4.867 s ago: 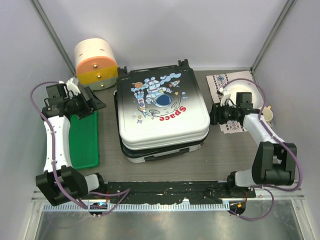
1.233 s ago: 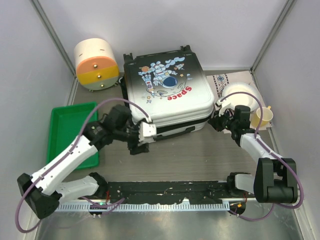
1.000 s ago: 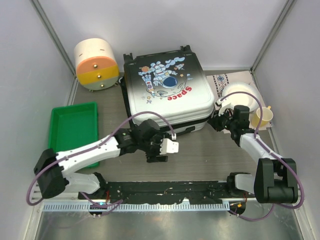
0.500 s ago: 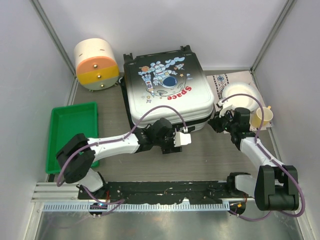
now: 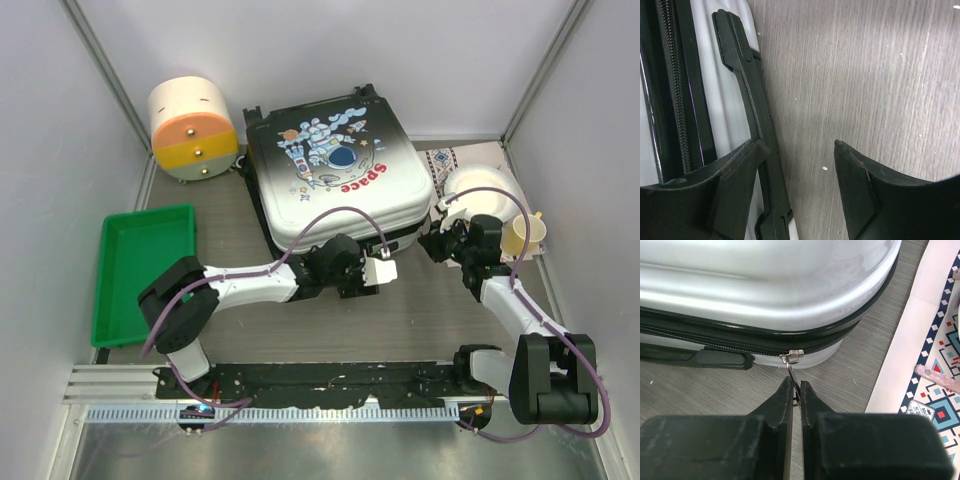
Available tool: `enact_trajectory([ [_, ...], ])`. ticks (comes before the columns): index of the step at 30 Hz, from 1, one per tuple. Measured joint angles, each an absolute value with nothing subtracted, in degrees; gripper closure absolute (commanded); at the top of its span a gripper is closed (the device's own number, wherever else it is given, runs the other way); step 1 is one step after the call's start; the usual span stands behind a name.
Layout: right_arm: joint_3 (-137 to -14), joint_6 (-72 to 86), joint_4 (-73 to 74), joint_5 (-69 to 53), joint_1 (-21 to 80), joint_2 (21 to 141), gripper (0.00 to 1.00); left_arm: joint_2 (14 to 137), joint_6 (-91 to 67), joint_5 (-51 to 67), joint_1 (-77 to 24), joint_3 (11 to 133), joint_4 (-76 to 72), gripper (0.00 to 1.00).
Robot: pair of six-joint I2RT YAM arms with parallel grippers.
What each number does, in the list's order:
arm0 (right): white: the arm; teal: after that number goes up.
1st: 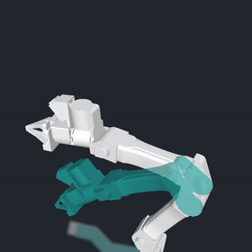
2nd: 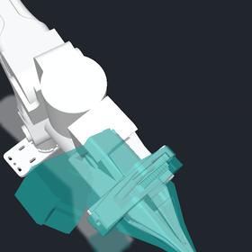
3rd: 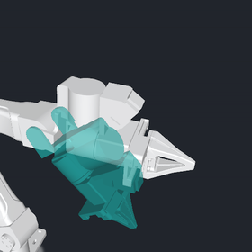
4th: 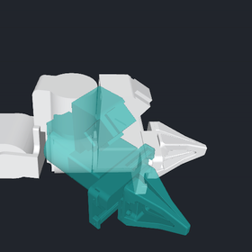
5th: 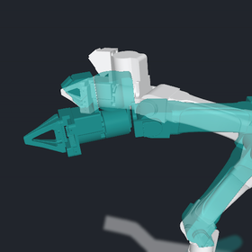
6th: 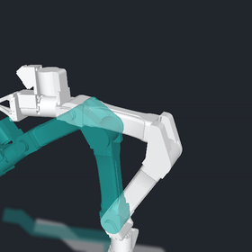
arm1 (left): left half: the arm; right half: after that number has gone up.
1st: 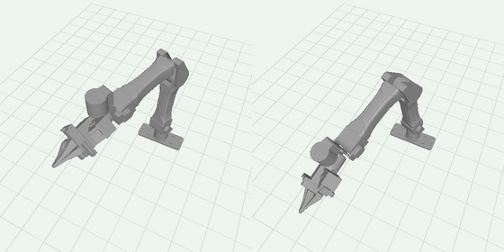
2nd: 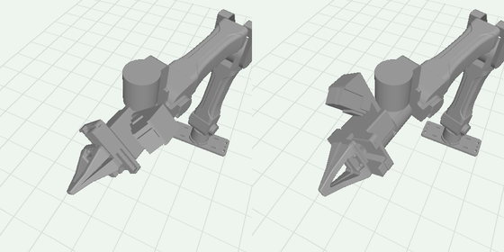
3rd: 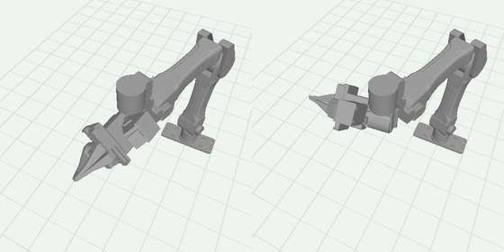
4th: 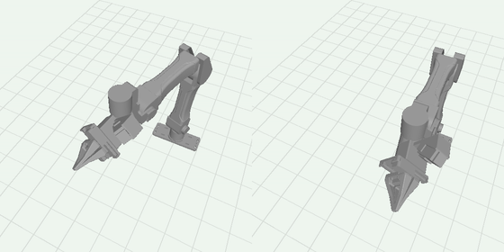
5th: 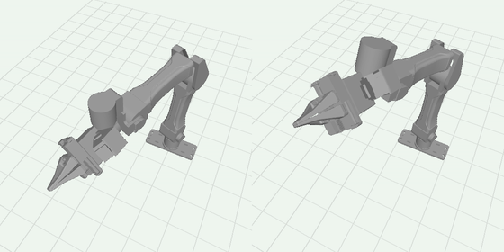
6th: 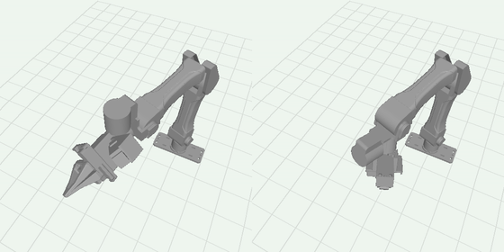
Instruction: Open, take out, and arrange the luggage
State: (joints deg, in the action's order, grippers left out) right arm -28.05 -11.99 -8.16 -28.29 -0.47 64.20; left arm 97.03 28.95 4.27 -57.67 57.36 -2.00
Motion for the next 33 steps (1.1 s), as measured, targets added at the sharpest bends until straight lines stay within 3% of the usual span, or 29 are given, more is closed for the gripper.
enact_trajectory([
  [10, -27.53, -11.97, -9.37, -28.34, -0.47, 64.14, 0.99, 99.70, 27.09, -6.85, -61.08, 57.91, -5.85, 0.19],
  [19, -27.05, -11.84, -10.09, -28.82, -0.47, 64.12, 0.99, 101.38, 27.24, -15.05, -63.66, 56.99, -9.61, 0.17],
  [33, -27.03, -11.81, -10.28, -28.80, -0.47, 64.12, 0.99, 101.51, 31.44, -15.84, -64.07, 56.95, -10.90, 0.15],
])
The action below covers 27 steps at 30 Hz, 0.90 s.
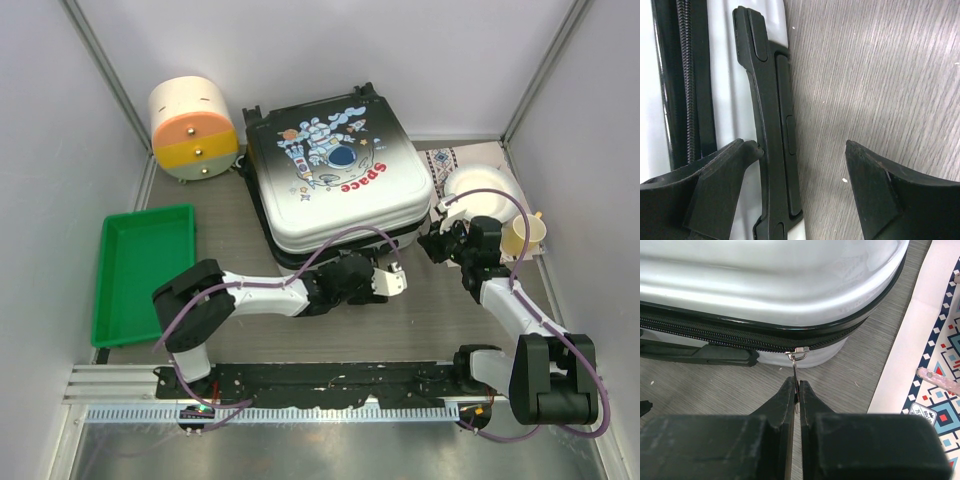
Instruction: Open, take out, and arrange the luggage
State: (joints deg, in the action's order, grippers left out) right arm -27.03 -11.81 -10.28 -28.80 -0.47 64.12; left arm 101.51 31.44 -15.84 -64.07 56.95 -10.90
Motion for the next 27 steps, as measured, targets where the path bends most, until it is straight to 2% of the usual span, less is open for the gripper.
enact_trajectory([
  [5, -26.98, -11.81, -10.31, -28.80, -0.47, 64.14, 0.99, 97.58, 31.59, -13.39, -63.79, 55.48, -10.35, 0.15],
  [13, -26.96, -11.86, -10.31, -28.82, -0.47, 64.14, 0.99, 85.45, 25.15, -1.26, -57.65, 54.52, -9.47, 0.16],
  [27, -26.55, -11.88, -10.81, -28.77, -0.47, 64.14, 0.99, 88.44, 28.18, 4.21, -59.09, 51.57, -8.78, 0.21],
])
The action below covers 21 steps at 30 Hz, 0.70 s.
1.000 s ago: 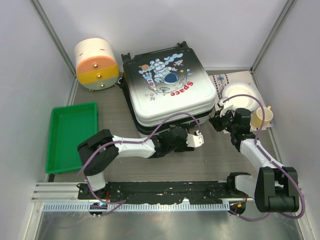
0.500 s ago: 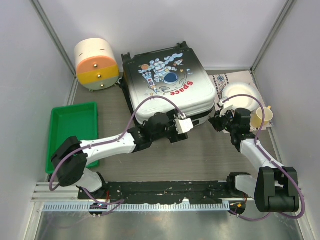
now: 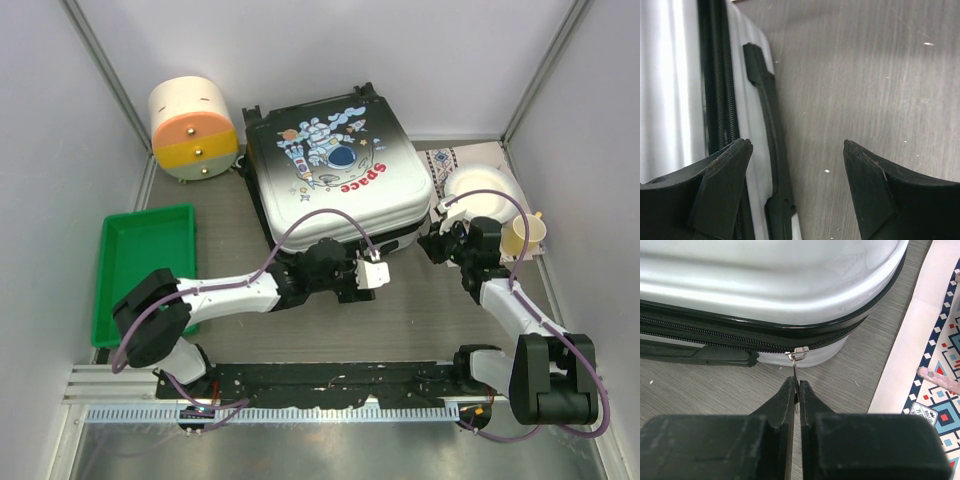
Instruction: Open, take out, and arrange the luggage
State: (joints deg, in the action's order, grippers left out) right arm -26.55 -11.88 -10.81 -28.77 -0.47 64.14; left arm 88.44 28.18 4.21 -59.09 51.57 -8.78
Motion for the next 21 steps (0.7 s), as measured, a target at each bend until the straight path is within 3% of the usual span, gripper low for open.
enact_trajectory([
  [7, -26.48, -11.86, -10.96, -28.77, -0.47, 64.14, 0.99, 92.44, 29.08, 6.37, -59.68, 53.12, -8.71, 0.20],
  [18, -26.11, -11.84, -11.68, -28.77, -0.47, 64.14, 0.99, 100.77, 29.23, -4.14, -60.60, 57.78, -10.11, 0.17],
  [21, -26.02, -11.86, -11.86, -28.77, -0.47, 64.14, 0.99, 102.08, 29.19, -5.34, -60.93, 58.96, -9.89, 0.23],
])
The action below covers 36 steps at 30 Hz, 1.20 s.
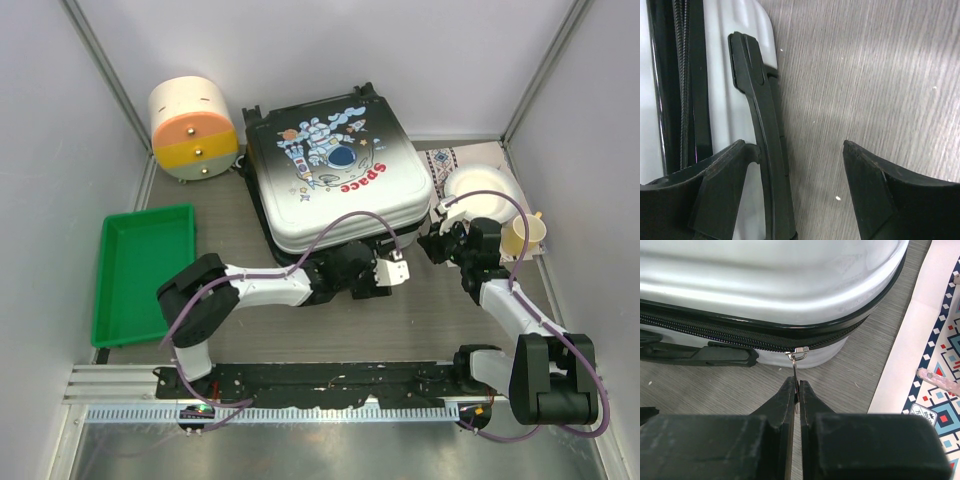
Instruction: Open, take out, and arrange the luggage
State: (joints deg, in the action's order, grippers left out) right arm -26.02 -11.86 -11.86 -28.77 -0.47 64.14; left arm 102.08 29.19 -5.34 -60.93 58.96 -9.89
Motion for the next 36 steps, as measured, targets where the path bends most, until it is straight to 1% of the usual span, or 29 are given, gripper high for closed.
enact_trajectory([
  [1, -26.02, -11.86, -11.90, -28.77, -0.47, 64.14, 0.99, 102.78, 28.99, -5.48, -60.88, 59.83, -9.39, 0.26],
  [5, -26.02, -11.86, -11.99, -28.80, -0.47, 64.14, 0.99, 105.73, 28.16, -5.30, -60.53, 63.64, -7.16, 0.34],
  [6, -26.02, -11.86, -12.01, -28.80, -0.47, 64.14, 0.99, 106.06, 27.90, -5.13, -60.40, 64.14, -6.79, 0.40],
  [8, -26.02, -11.86, -11.99, -28.80, -0.47, 64.14, 0.99, 106.26, 27.62, -4.82, -60.14, 64.66, -6.33, 0.46],
  [9, -26.02, -11.86, -11.99, -28.80, -0.47, 64.14, 0.99, 106.28, 27.49, -4.69, -59.94, 64.77, -6.31, 0.54],
  [11, -26.02, -11.86, -11.99, -28.84, -0.47, 64.14, 0.99, 106.28, 27.42, -4.45, -59.46, 65.14, -6.17, 0.61],
  [12, -26.02, -11.86, -11.99, -28.84, -0.47, 64.14, 0.99, 106.34, 27.35, -4.40, -59.18, 65.34, -6.13, 0.64],
  [14, -26.02, -11.86, -11.99, -28.86, -0.47, 64.16, 0.99, 106.37, 27.33, -4.12, -58.70, 65.45, -6.20, 0.64],
  [17, -26.02, -11.90, -11.97, -28.86, -0.47, 64.16, 0.99, 106.34, 27.24, -4.12, -58.59, 65.34, -6.17, 0.70],
  [19, -26.02, -12.08, -11.94, -28.91, -0.47, 64.16, 0.99, 106.06, 27.18, -4.27, -58.39, 64.66, -6.61, 0.78],
  [20, -26.02, -12.12, -11.88, -29.06, -0.47, 64.16, 0.99, 105.84, 27.03, -4.25, -58.33, 64.23, -6.87, 0.84],
  [22, -26.02, -12.32, -11.44, -29.58, -0.45, 64.14, 0.99, 104.99, 26.70, -4.27, -58.11, 62.72, -7.46, 0.92],
  [23, -26.02, -12.49, -11.18, -29.87, -0.38, 64.07, 0.99, 104.40, 26.50, -4.29, -57.95, 61.91, -7.66, 1.00],
  [31, -26.04, -16.82, -4.40, -34.98, -0.75, 59.24, 0.99, 98.28, 27.81, -4.25, -56.69, 55.96, -5.39, 1.00],
  [36, -26.83, -22.39, 0.62, -41.50, -4.89, 58.67, 0.99, 90.87, 33.32, 0.54, -54.92, 50.13, -0.71, 1.00],
])
